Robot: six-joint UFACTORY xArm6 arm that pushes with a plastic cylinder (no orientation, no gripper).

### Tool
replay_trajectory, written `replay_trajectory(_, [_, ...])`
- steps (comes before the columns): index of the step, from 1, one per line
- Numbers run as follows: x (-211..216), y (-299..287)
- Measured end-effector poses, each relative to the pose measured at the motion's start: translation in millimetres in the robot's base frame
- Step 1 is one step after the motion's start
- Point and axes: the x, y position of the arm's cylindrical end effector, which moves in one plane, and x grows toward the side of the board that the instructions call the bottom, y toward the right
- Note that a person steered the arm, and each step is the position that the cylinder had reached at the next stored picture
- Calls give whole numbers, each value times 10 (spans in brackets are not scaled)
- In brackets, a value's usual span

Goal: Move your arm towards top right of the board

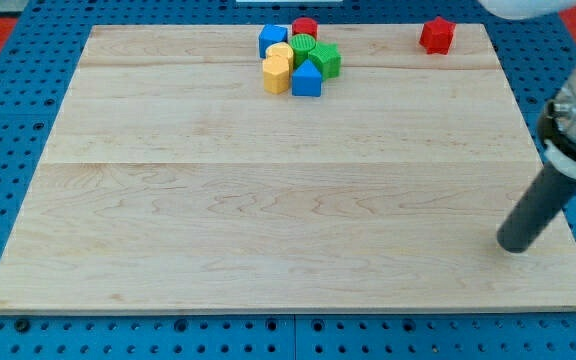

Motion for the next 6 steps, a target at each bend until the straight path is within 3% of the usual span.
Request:
replay_trajectory(1, [-7, -463])
replay_trajectory(3, [-707, -553])
replay_trajectory(5, [-1618, -179])
replay_trajectory(6, [-1888, 288])
